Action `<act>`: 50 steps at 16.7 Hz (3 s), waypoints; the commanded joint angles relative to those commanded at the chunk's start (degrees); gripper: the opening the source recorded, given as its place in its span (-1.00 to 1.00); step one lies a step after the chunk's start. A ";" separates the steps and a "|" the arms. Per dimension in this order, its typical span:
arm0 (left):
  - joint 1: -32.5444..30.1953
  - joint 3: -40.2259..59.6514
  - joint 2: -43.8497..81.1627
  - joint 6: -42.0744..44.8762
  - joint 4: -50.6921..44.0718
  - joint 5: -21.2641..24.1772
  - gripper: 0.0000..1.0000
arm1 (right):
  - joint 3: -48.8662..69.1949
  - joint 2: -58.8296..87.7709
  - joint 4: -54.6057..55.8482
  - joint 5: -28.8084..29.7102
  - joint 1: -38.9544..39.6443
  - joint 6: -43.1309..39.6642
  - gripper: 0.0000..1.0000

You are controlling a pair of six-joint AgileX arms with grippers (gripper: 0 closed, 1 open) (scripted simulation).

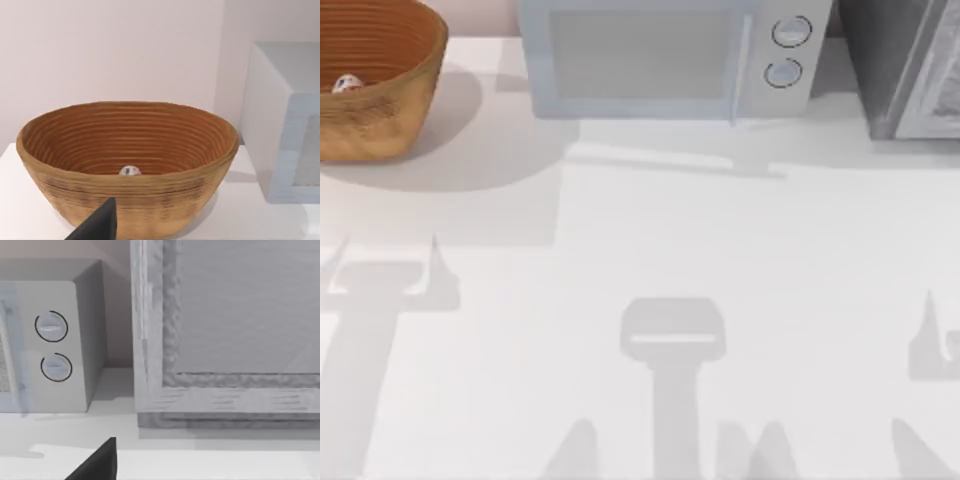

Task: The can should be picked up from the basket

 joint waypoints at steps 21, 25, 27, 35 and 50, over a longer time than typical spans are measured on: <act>5.20 84.55 104.23 0.74 -44.84 7.71 1.00 | 0.00 0.00 0.00 0.00 0.00 0.00 1.00; 6.37 99.39 114.56 3.24 -52.93 8.22 1.00 | 0.00 0.00 0.00 0.00 0.00 0.00 1.00; 6.91 106.06 119.07 4.85 -56.26 8.21 1.00 | 0.00 0.00 0.00 0.00 0.00 0.00 1.00; 7.89 116.89 124.08 8.33 -59.90 7.82 1.00 | 0.00 0.00 0.00 0.00 0.00 0.00 1.00; 6.86 115.20 129.92 7.35 -52.20 7.62 1.00 | 0.00 0.00 0.00 0.00 0.00 0.00 1.00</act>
